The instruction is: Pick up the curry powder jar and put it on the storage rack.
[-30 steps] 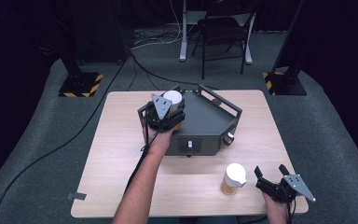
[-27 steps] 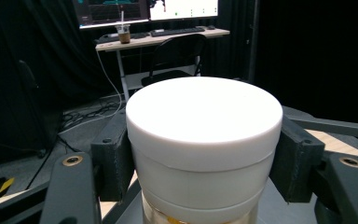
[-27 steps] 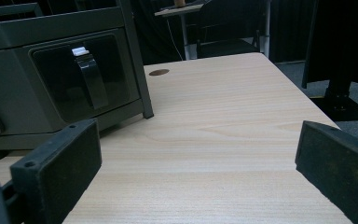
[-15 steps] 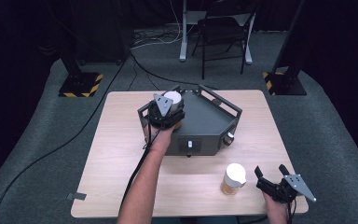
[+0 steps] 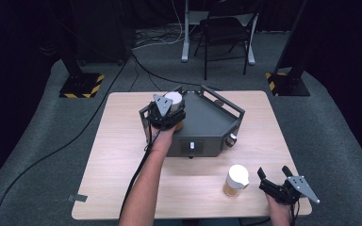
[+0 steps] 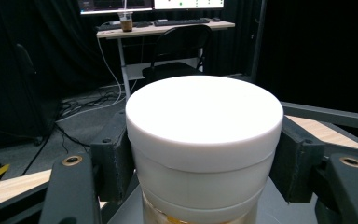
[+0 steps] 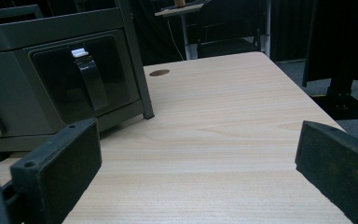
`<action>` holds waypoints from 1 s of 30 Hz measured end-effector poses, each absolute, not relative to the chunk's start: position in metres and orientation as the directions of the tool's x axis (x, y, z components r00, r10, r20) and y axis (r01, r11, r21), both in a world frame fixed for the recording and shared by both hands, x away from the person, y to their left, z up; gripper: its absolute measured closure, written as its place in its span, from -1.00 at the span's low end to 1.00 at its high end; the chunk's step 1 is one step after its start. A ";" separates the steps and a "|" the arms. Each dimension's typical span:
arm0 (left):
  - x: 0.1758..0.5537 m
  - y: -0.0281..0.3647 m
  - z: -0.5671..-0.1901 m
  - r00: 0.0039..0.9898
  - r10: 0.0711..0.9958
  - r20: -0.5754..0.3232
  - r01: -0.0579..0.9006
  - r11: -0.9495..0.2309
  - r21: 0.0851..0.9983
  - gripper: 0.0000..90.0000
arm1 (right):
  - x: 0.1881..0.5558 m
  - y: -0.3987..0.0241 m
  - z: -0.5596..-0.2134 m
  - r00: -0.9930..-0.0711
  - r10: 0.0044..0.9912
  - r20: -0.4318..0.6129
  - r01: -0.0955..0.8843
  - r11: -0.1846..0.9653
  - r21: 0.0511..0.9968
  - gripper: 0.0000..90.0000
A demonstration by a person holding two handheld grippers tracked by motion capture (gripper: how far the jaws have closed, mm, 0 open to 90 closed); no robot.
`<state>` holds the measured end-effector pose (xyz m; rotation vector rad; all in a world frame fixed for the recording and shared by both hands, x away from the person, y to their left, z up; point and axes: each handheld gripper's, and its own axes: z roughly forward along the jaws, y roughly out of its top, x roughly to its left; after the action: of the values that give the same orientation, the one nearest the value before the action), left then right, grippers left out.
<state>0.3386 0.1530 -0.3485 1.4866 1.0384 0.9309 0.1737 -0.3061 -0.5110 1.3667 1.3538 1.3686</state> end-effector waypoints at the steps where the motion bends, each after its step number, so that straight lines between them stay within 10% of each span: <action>1: 0.338 0.152 -0.349 0.320 0.947 0.031 0.130 -0.076 0.989 -0.27 | 0.174 -0.306 -0.511 -0.137 0.976 0.170 0.161 -0.147 0.976 -1.00; 14: 0.338 0.151 -0.348 0.317 0.948 0.020 0.140 -0.067 0.988 -0.32 | 0.173 -0.306 -0.511 -0.136 0.975 0.173 0.159 -0.151 0.976 -1.00; 23: 0.337 0.145 -0.345 0.273 0.962 -0.021 0.167 -0.026 0.986 -0.99 | 0.173 -0.307 -0.511 -0.137 0.975 0.176 0.158 -0.154 0.975 -1.00; 30: 0.335 0.149 -0.342 0.285 0.958 -0.022 0.169 -0.027 0.985 -1.00 | 0.173 -0.307 -0.511 -0.136 0.975 0.177 0.159 -0.155 0.975 -1.00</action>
<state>0.3346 0.1491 -0.3417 1.4582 1.1094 0.9069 0.1732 -0.3065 -0.5114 1.3712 1.3485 1.3735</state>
